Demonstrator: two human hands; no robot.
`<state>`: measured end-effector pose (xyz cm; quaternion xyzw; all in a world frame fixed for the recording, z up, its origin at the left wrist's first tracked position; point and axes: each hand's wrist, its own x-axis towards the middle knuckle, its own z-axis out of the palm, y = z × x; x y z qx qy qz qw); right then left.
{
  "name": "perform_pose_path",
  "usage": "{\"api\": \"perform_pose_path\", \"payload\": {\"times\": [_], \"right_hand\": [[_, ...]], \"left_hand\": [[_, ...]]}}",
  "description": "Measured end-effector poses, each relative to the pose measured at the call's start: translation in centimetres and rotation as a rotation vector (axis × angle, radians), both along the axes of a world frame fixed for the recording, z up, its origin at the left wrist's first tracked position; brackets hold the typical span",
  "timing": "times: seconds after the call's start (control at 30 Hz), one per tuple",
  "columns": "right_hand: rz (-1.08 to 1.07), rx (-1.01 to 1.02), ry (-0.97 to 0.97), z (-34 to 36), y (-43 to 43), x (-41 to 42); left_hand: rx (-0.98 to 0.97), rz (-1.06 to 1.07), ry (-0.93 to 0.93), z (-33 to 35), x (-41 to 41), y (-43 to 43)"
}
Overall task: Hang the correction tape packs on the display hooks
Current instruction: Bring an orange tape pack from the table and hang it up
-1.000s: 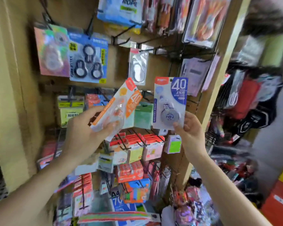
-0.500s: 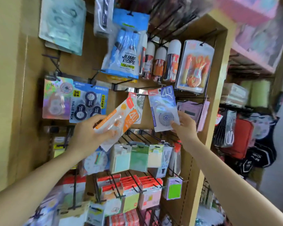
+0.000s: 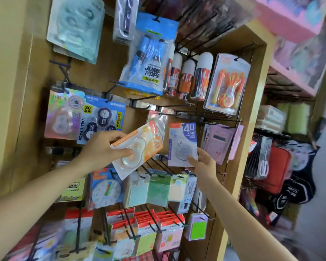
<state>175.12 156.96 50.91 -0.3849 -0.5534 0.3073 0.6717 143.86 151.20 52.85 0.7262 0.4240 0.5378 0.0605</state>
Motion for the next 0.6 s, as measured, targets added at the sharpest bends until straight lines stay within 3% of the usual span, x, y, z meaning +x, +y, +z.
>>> {"api": "perform_pose_path", "payload": {"times": [0.17, 0.6], "right_hand": [[0.046, 0.016, -0.039, -0.4, -0.5, 0.3], [0.137, -0.054, 0.156, 0.3, 0.2, -2.2]], "left_hand": [[-0.080, -0.066, -0.103, -0.3, -1.1, -0.1], [-0.111, -0.114, -0.134, -0.9, -1.1, -0.5]]}}
